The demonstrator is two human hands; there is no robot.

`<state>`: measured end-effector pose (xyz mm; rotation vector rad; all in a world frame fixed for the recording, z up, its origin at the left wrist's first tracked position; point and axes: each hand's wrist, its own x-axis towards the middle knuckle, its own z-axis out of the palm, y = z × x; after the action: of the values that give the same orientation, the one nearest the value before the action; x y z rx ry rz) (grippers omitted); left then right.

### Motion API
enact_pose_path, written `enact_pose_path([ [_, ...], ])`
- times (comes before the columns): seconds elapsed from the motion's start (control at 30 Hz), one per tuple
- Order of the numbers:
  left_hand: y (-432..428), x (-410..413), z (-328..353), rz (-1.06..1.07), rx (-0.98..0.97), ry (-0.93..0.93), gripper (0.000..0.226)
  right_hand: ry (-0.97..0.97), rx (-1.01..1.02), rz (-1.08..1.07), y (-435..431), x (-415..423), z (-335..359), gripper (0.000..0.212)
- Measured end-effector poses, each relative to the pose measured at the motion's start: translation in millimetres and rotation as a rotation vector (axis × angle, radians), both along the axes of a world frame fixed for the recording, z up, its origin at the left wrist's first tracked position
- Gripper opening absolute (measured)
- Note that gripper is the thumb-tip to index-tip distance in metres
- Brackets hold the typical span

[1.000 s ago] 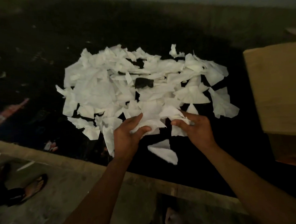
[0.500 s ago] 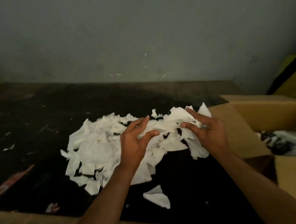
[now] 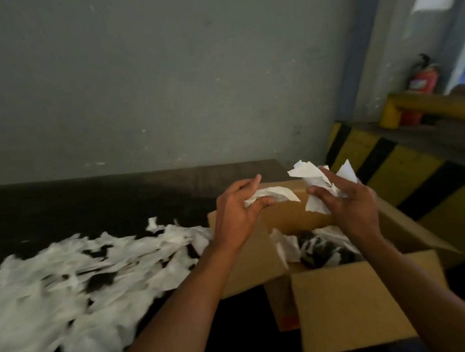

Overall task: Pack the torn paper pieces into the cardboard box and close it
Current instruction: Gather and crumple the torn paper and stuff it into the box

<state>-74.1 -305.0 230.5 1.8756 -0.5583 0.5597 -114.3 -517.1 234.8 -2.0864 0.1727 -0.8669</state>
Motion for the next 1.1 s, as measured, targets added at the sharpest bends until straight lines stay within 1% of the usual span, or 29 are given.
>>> enact_pose_path([
  [0.03,-26,7,-4,-0.004,0.008,0.031,0.054,0.027,0.014,-0.006,-23,3,-6,0.048],
  [0.07,-50,13,-10,0.001,0.026,0.076,0.055,0.058,0.033,0.002,-46,6,-15,0.056],
  [0.1,-72,19,-19,0.004,0.064,0.135,0.056,0.095,0.057,0.006,-65,8,-25,0.063],
  [0.13,-92,24,-27,-0.001,0.113,0.201,0.056,0.129,0.067,0.012,-80,11,-32,0.065],
  [0.23,-135,40,-58,0.041,0.253,0.43,0.053,0.258,0.012,0.033,-117,24,-59,0.048],
  [0.3,-151,48,-77,0.124,0.376,0.542,0.052,0.392,-0.041,0.099,-131,35,-75,0.045],
  [0.37,-158,51,-89,0.135,0.534,0.604,0.055,0.542,-0.064,0.197,-138,44,-87,0.052],
  [0.4,-160,51,-93,0.119,0.578,0.63,0.056,0.583,-0.105,0.231,-141,48,-92,0.057],
  [0.47,-158,53,-98,0.089,0.593,0.669,0.058,0.626,-0.185,0.272,-146,57,-99,0.073],
  [0.53,-156,53,-97,0.108,0.564,0.672,0.056,0.641,-0.219,0.292,-149,62,-102,0.087],
  [0.6,-156,51,-90,0.14,0.485,0.643,0.049,0.631,-0.217,0.282,-150,65,-101,0.093],
  [0.7,-155,42,-75,0.204,0.393,0.513,0.037,0.55,-0.199,0.205,-146,63,-96,0.089],
  [0.77,-151,35,-68,0.203,0.332,0.425,0.03,0.475,-0.201,0.181,-139,57,-91,0.086],
  [0.8,-147,32,-65,0.194,0.315,0.393,0.033,0.447,-0.195,0.192,-134,54,-87,0.085],
  [0.9,-122,23,-58,0.231,0.298,0.272,0.054,0.372,-0.136,0.257,-110,45,-76,0.083],
  [1.03,-70,7,-55,0.301,0.3,0.213,0.055,0.257,-0.115,0.312,-56,34,-62,0.078],
  [1.1,-32,-5,-58,0.359,0.268,0.163,0.055,0.216,-0.094,0.36,-18,30,-58,0.077],
])
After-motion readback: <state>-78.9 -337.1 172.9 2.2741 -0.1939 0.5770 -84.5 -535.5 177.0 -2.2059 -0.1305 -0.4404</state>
